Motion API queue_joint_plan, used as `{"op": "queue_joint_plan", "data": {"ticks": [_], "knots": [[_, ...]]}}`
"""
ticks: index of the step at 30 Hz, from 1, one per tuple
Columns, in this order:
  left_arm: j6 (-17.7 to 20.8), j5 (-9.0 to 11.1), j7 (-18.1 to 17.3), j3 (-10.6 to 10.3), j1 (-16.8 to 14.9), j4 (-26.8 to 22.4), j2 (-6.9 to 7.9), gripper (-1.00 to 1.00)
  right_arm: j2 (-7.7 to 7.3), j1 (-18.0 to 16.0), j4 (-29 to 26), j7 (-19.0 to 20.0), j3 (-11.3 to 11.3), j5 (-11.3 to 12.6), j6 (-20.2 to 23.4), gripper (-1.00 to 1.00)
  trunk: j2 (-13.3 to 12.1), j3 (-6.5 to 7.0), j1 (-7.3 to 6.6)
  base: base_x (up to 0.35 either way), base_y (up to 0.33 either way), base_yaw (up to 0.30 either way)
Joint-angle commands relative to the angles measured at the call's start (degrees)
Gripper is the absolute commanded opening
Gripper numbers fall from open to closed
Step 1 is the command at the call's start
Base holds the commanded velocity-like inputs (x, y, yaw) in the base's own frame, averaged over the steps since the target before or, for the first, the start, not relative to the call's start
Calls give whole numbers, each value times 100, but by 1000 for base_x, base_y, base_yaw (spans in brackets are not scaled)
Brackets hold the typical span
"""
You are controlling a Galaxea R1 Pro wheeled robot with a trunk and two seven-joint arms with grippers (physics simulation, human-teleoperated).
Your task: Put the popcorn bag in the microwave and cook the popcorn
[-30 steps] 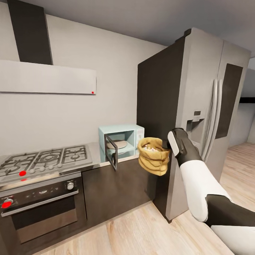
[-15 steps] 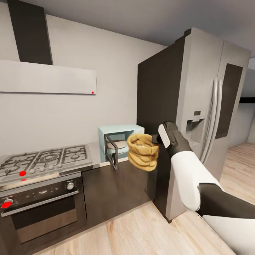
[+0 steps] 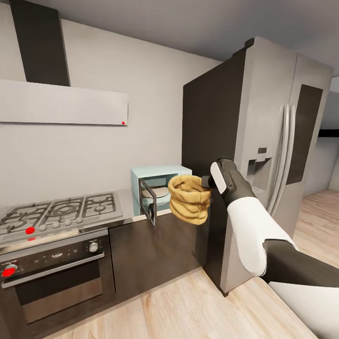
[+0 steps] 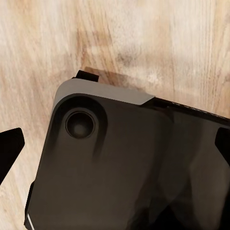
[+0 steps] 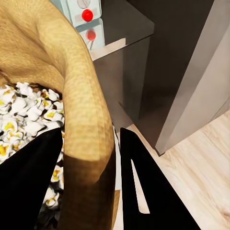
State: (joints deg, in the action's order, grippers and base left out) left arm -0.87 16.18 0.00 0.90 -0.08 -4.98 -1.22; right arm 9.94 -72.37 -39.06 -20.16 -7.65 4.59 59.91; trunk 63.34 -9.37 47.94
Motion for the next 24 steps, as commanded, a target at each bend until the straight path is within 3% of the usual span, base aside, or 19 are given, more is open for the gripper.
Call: {"op": "queue_joint_plan", "data": {"ticks": [1,14,21,24], "knots": [[-9,25,0,7,-1,-4,-1,100,6,-5,-5,-49,-22,47,9,-100,5,-8,1,0,0,0],[-9,25,0,7,-1,-3,-1,100,6,22,27,-57,-26,55,9,-100,5,-8,1,0,0,0],[-9,25,0,7,-1,-5,-1,100,6,30,710,-53,-24,44,9,-100,5,-8,1,0,0,0],[-9,25,0,7,-1,-4,-1,100,6,30,748,-50,-16,38,9,-100,5,-8,1,0,0,0]]}}
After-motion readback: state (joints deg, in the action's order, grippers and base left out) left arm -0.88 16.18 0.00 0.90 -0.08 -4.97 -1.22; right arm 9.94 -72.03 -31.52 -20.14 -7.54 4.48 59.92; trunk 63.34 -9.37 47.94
